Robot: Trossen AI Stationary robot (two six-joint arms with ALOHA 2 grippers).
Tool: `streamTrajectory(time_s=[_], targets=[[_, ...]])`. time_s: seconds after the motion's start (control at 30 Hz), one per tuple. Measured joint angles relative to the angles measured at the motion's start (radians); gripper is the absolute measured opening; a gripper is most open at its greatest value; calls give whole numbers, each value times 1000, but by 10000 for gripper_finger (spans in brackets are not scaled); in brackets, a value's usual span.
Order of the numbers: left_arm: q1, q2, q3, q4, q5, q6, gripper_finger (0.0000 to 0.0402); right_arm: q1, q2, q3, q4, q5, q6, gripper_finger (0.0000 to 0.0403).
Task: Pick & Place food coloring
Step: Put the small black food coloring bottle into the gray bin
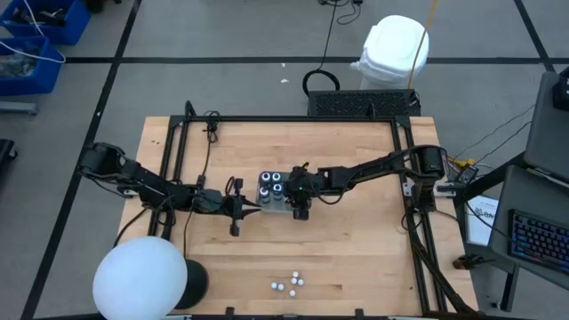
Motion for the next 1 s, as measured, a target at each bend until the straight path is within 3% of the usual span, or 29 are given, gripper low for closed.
streamTrajectory(time_s=[0.17, 0.37, 0.67, 1.0], targets=[[0, 0, 0, -2, 0, -1, 42, -1, -102, 0, -28, 4, -21, 139], [0, 0, 0, -3, 0, -4, 42, 31, -354, -49, -55, 7, -92, 121], [0, 0, 0, -1, 0, -30, 42, 73, -807, -452, 228, -20, -55, 8], [0, 0, 0, 6, 0, -22, 42, 66, -1064, -772, 434, 5, 35, 2]])
